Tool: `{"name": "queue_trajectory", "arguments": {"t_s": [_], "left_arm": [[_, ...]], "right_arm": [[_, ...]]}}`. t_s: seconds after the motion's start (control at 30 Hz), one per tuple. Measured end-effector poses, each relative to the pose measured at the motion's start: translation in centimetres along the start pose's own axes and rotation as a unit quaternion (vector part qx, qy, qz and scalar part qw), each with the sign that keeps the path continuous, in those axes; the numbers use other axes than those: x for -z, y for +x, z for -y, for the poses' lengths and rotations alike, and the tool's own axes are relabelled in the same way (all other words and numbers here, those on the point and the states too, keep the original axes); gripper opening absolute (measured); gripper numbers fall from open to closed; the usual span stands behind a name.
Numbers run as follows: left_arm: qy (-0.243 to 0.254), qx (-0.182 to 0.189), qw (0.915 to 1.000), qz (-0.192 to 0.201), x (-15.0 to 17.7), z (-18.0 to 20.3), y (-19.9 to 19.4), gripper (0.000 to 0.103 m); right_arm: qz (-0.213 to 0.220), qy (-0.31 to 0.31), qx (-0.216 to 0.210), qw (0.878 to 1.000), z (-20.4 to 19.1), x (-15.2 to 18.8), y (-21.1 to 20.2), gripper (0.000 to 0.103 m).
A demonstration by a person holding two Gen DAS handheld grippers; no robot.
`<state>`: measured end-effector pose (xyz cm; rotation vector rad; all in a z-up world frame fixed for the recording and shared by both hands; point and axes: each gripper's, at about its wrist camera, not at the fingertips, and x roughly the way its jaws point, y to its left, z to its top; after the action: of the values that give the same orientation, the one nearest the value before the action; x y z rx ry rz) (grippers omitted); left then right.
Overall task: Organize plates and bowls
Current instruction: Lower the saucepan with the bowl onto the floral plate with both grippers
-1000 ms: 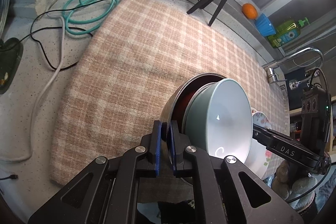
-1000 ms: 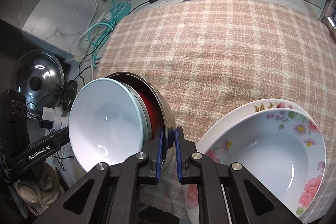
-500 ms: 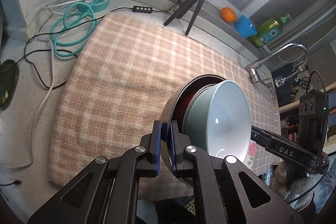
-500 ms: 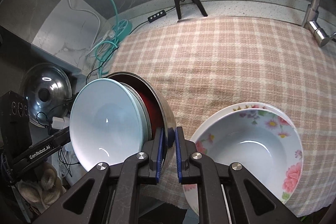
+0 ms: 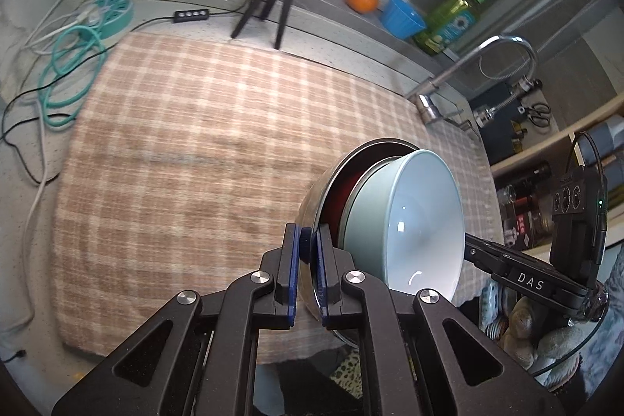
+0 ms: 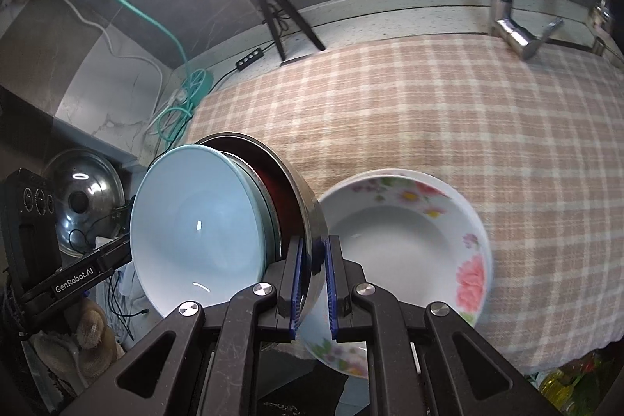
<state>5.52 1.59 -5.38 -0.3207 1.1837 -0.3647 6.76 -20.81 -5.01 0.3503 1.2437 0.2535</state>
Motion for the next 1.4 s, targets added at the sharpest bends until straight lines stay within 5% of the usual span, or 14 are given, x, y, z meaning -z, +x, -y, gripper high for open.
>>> {"name": "queue_trajectory", "arguments": {"t_s": [0.6,1.4], "left_arm": [[0.029,0.024,0.9965,-0.074,1.3,4.8,6.0,0.007],[0.031,0.013,0.9959,-0.084,1.3,4.5,7.2,0.007]], "right_arm": [[0.002,0.077,0.036,0.996,8.0,3.5,-1.9,0.010],[-0.008,0.079,0.040,0.996,9.0,3.3,0.1,0.010]]}}
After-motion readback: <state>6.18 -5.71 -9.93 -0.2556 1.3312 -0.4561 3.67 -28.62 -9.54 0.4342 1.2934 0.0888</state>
